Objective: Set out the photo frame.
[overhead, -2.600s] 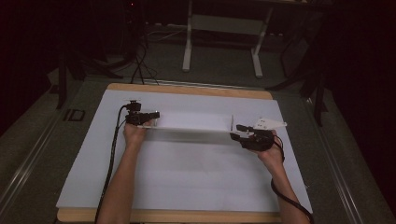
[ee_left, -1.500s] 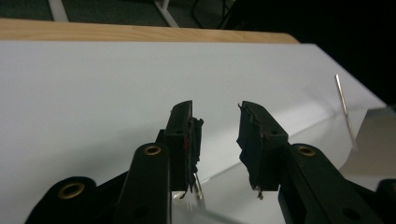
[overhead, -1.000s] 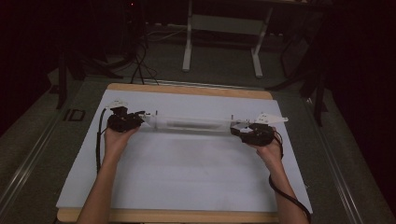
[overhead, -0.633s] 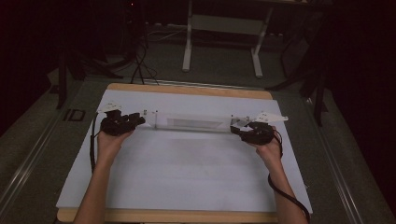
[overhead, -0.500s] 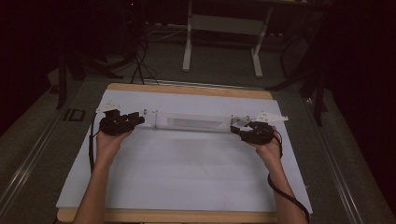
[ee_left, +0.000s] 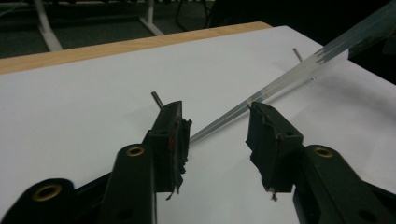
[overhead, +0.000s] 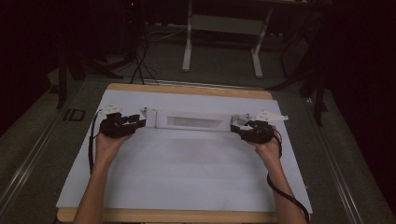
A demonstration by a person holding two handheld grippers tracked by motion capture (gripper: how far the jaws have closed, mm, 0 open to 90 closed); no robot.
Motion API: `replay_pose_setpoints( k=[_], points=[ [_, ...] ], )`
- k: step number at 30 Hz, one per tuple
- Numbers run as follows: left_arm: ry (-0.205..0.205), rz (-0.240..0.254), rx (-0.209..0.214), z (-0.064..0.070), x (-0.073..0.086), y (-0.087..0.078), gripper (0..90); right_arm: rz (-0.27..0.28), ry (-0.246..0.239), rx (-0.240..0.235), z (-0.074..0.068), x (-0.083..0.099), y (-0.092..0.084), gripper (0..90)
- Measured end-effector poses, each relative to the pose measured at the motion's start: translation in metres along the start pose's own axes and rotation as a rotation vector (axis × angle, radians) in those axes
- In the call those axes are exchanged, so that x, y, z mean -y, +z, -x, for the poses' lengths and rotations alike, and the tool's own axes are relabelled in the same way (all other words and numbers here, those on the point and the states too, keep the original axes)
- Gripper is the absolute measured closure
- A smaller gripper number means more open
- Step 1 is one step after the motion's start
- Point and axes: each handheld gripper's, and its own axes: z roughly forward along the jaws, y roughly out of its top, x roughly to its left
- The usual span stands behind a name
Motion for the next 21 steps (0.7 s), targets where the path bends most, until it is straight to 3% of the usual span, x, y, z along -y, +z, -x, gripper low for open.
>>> replay_pose_setpoints(
  k=[3, 8, 15, 21],
  points=[
    [0.005, 0.008, 0.015, 0.0, 0.0, -0.001, 54.9, 0.003, 0.006, 0.004, 0.001, 0.0, 0.001, 48.6],
    [0.045, -0.021, 0.017, 0.004, 0.0, 0.003, 53.0, 0.007, 0.015, 0.01, 0.001, -0.001, 0.001, 48.5],
    [0.103, -0.057, -0.033, 0.015, -0.002, 0.014, 47.5, 0.014, 0.026, 0.017, 0.003, -0.002, 0.003, 48.3],
    [0.147, -0.055, -0.025, 0.022, -0.004, 0.025, 45.9, 0.008, 0.03, 0.023, 0.004, -0.004, 0.004, 48.6]
  ],
)
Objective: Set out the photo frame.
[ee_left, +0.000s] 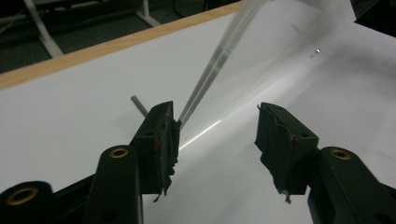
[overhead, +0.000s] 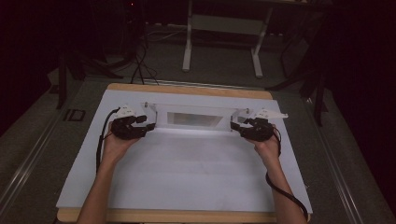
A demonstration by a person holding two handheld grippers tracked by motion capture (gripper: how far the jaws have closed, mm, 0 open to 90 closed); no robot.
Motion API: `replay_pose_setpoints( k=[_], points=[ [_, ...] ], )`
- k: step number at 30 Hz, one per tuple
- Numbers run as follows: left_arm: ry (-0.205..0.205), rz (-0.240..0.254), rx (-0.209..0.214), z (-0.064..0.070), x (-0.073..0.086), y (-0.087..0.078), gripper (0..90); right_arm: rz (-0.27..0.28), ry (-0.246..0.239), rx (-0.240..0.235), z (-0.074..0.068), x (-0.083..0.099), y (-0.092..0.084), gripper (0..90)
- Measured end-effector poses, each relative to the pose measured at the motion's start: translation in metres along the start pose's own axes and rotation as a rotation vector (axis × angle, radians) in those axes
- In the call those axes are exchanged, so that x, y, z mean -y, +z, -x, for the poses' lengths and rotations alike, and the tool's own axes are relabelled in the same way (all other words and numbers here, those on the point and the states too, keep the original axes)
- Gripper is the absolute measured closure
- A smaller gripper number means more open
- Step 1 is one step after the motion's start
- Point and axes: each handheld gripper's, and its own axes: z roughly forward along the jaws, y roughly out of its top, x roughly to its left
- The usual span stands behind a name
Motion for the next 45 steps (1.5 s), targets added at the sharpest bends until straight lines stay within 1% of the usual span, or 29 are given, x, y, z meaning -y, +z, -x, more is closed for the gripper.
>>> replay_pose_setpoints(
  k=[1, 3, 4, 7, 10, 13, 15, 17, 19, 21, 22, 24, 25, 27, 29, 31, 34, 38, 40, 41, 45],
  points=[
    [0.001, 0.005, 0.006, 0.0, -0.001, 0.001, 45.9, 0.001, 0.0, 0.001, 0.0, 0.0, 0.0, 48.6],
    [0.006, 0.007, 0.003, 0.001, -0.002, 0.003, 44.9, 0.003, 0.001, 0.003, 0.0, 0.0, 0.001, 48.6],
    [0.017, 0.008, -0.003, 0.002, -0.004, 0.004, 44.9, 0.002, 0.004, 0.005, 0.001, -0.001, 0.001, 48.7],
    [0.004, 0.007, 0.002, 0.001, -0.007, 0.007, 41.2, 0.001, 0.005, 0.006, 0.002, -0.002, 0.002, 48.9],
    [0.007, 0.01, -0.019, 0.0, -0.009, 0.01, 37.0, -0.003, 0.005, 0.012, 0.002, -0.004, 0.003, 49.0],
    [0.027, 0.013, -0.037, 0.0, -0.014, 0.014, 33.1, 0.001, 0.01, 0.019, 0.003, -0.005, 0.004, 49.1],
    [0.034, 0.021, -0.035, 0.0, -0.015, 0.015, 32.8, 0.004, 0.016, 0.024, 0.003, -0.005, 0.004, 49.0],
    [0.049, 0.031, -0.035, 0.001, -0.017, 0.017, 32.2, 0.006, 0.02, 0.025, 0.003, -0.005, 0.005, 49.1],
    [0.06, 0.044, -0.044, 0.003, -0.018, 0.019, 32.2, 0.008, 0.021, 0.028, 0.004, -0.005, 0.005, 49.1],
    [0.064, 0.051, -0.042, 0.003, -0.019, 0.021, 32.1, 0.008, 0.022, 0.028, 0.004, -0.005, 0.005, 49.1],
    [0.073, 0.06, -0.053, 0.004, -0.02, 0.023, 32.1, 0.009, 0.023, 0.029, 0.004, -0.005, 0.005, 49.1],
    [0.071, 0.057, -0.049, 0.004, -0.021, 0.026, 32.4, 0.012, 0.023, 0.031, 0.004, -0.005, 0.006, 49.1],
    [0.076, 0.055, -0.062, 0.005, -0.021, 0.028, 32.5, 0.012, 0.023, 0.032, 0.004, -0.005, 0.006, 49.1],
    [0.071, 0.055, -0.053, 0.005, -0.02, 0.031, 35.8, 0.014, 0.021, 0.039, 0.004, -0.006, 0.006, 49.1],
    [0.068, 0.054, -0.059, 0.006, -0.019, 0.034, 37.4, 0.017, 0.02, 0.049, 0.004, -0.006, 0.007, 49.1],
    [0.067, 0.052, -0.075, 0.007, -0.018, 0.036, 38.2, 0.02, 0.026, 0.057, 0.003, -0.006, 0.008, 49.1],
    [0.057, 0.061, -0.084, 0.006, -0.019, 0.037, 39.2, 0.023, 0.018, 0.074, 0.003, -0.007, 0.009, 49.3],
    [0.055, 0.066, -0.097, 0.006, -0.019, 0.038, 39.0, 0.021, -0.007, 0.116, 0.0, -0.007, 0.012, 49.3],
    [0.049, 0.073, -0.101, 0.006, -0.019, 0.04, 39.0, 0.022, -0.014, 0.125, -0.001, -0.008, 0.013, 49.3],
    [0.049, 0.074, -0.107, 0.006, -0.019, 0.04, 38.7, 0.022, -0.026, 0.145, -0.002, -0.008, 0.014, 49.2],
    [0.047, 0.084, -0.123, 0.005, -0.019, 0.043, 38.1, 0.02, -0.056, 0.188, -0.005, -0.008, 0.019, 48.5]
  ],
)
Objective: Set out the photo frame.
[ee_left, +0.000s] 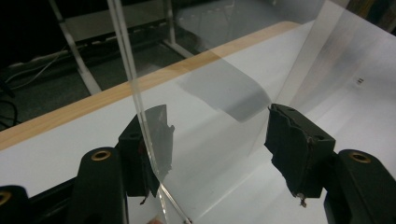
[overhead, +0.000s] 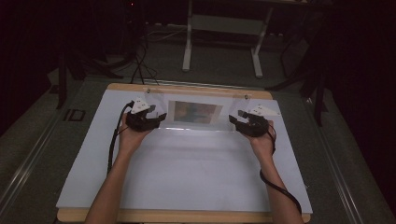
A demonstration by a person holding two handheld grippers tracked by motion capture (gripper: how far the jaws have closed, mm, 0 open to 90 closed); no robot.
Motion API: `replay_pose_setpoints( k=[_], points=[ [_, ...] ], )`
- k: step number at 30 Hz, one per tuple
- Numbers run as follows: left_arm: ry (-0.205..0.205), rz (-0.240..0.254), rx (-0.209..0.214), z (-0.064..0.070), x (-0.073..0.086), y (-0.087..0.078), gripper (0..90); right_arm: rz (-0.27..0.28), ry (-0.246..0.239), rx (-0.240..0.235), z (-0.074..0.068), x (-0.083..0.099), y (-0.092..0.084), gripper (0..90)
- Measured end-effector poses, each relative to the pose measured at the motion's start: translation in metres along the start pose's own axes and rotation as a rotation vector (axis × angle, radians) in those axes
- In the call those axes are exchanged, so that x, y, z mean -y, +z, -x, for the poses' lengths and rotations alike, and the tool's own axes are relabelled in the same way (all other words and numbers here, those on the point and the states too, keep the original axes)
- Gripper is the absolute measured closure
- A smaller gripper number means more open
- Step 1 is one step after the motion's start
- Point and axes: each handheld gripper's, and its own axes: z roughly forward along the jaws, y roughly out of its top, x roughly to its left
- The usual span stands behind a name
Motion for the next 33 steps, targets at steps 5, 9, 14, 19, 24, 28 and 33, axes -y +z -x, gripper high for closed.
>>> replay_pose_setpoints(
  k=[5, 9, 14, 19, 24, 28, 33],
  points=[
    [-0.013, 0.004, -0.013, -0.001, -0.002, 0.004, 37.0, -0.006, -0.02, 0.029, -0.001, -0.002, 0.005, 47.9],
    [-0.023, 0.001, -0.015, -0.003, -0.003, 0.007, 36.4, -0.004, -0.013, 0.031, 0.001, -0.003, 0.008, 47.8],
    [-0.037, 0.001, -0.018, -0.004, -0.005, 0.01, 35.6, -0.004, -0.007, 0.037, 0.003, -0.004, 0.01, 47.7],
    [-0.042, -0.003, -0.016, -0.006, -0.006, 0.011, 35.5, -0.005, -0.004, 0.042, 0.003, -0.005, 0.012, 47.5],
    [-0.052, 0.007, -0.017, -0.006, -0.005, 0.013, 35.2, -0.002, 0.0, 0.044, 0.004, -0.005, 0.014, 47.2],
    [-0.06, 0.016, -0.019, -0.007, -0.005, 0.014, 34.8, -0.001, 0.006, 0.044, 0.006, -0.005, 0.015, 47.1],
    [-0.068, 0.021, -0.019, -0.009, -0.005, 0.016, 34.5, -0.001, 0.012, 0.041, 0.007, -0.006, 0.017, 47.2]
  ],
)
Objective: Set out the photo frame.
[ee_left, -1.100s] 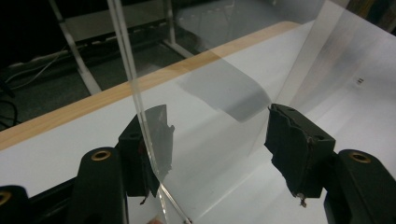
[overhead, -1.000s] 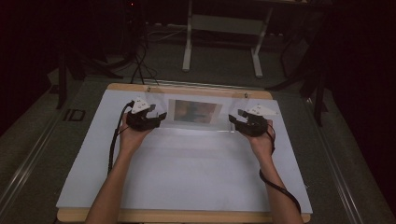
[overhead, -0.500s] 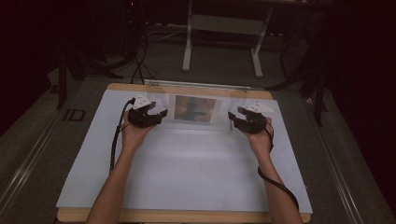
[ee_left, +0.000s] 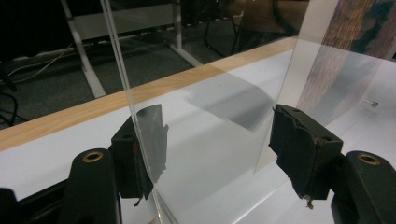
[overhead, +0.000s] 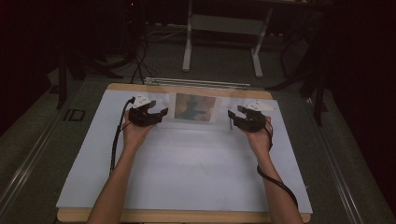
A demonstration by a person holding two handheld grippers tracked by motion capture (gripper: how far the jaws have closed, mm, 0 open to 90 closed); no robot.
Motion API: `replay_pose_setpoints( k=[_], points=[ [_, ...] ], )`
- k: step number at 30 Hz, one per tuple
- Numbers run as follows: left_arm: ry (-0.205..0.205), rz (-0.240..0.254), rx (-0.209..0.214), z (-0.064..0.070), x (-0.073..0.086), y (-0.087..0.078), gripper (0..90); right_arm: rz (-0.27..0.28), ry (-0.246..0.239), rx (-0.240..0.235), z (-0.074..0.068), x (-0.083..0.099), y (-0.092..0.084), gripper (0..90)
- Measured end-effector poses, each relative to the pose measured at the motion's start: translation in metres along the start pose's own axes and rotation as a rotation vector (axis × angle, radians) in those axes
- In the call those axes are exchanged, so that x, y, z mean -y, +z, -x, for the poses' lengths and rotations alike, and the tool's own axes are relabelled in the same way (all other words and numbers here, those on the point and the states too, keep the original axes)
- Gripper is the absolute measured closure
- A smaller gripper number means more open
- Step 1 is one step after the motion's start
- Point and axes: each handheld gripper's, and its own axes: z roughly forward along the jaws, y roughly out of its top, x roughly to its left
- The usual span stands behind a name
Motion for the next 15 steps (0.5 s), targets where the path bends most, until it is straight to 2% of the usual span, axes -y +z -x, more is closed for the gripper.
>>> replay_pose_setpoints(
  k=[15],
  points=[
    [-0.04, -0.006, 0.017, -0.0079, -0.0033, 0.0081, 34.5, -0.017, 0.042, -0.02, 0.0086, -0.004, 0.0091, 47.0]
  ],
)
